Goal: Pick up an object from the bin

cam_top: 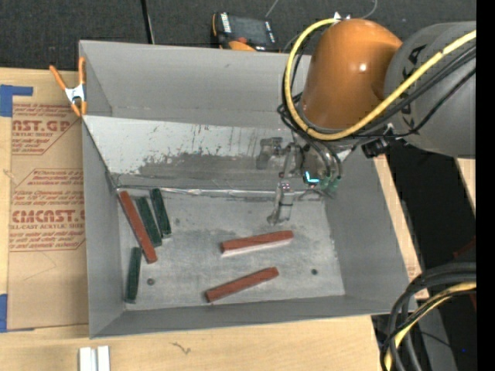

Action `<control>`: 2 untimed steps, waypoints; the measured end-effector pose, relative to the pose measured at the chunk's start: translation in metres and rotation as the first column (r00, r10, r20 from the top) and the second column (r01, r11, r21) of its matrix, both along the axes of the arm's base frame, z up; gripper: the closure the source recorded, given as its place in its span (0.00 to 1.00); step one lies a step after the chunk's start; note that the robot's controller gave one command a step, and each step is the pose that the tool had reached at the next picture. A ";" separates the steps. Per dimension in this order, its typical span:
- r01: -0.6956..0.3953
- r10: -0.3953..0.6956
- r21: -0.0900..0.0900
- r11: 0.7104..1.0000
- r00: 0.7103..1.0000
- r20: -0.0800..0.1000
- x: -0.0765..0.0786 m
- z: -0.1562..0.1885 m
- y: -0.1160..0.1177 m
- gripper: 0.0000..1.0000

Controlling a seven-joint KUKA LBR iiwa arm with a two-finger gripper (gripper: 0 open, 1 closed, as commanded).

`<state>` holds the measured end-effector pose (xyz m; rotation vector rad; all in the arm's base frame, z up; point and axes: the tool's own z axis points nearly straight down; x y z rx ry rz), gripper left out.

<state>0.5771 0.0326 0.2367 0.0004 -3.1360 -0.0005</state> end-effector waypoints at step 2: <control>0.033 -0.033 0.001 0.999 0.999 0.008 -0.021 -0.166 -0.037 1.00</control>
Offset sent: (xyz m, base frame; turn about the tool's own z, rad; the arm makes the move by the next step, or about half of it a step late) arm -0.0220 -0.0379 -0.1667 0.0331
